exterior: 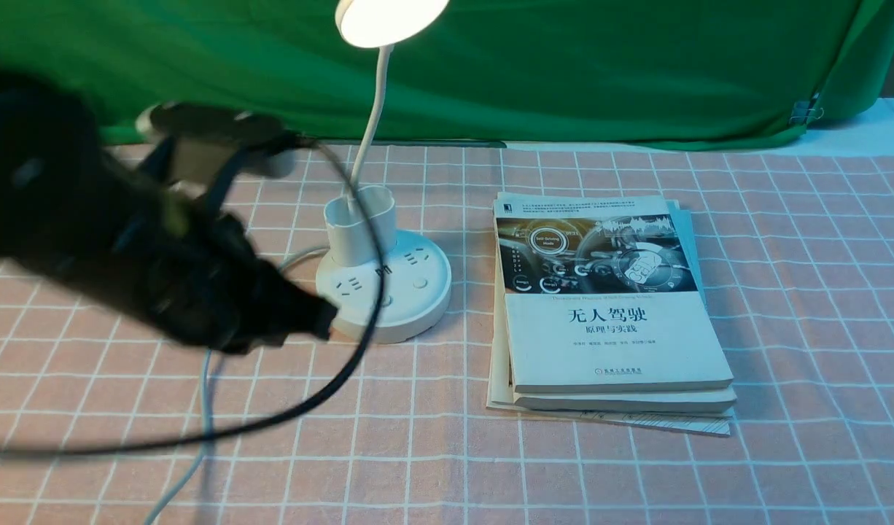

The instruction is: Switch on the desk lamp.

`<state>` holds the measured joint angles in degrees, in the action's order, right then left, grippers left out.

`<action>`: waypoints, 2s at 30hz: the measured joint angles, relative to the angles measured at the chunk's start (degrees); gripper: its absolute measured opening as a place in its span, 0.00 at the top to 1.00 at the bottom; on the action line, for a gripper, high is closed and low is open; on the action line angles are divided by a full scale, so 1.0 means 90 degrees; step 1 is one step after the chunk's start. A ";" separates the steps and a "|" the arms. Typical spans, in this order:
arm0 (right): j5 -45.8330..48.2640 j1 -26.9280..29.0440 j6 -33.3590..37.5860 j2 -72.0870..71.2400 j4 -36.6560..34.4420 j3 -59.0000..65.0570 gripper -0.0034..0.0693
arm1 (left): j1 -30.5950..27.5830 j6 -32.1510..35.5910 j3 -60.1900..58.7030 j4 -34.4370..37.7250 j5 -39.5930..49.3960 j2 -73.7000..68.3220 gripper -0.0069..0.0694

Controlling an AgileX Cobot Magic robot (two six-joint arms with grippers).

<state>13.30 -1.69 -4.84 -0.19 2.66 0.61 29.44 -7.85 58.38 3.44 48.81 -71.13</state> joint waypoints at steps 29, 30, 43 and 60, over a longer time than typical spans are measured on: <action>0.0000 0.0000 0.0004 0.0000 0.0000 0.0000 0.62 | 0.0000 -0.0429 -0.1877 -0.0046 -0.1232 0.5736 0.88; 0.0000 0.0000 0.0004 0.0000 0.0000 0.0000 0.62 | -0.0014 -0.0429 -0.1996 -0.0077 -0.1397 0.5788 0.88; 0.0000 0.0000 0.0004 0.0000 0.0000 0.0000 0.62 | -0.2907 -0.0109 -0.5257 -0.0183 -0.4997 0.6781 0.88; 0.0000 0.0000 0.0004 0.0000 0.0000 0.0000 0.62 | -0.3871 0.0268 -0.6518 -0.0200 -0.4370 0.7897 0.88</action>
<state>13.30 -1.69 -4.80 -0.19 2.66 0.61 -5.40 -5.43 -0.28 1.63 9.48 -0.06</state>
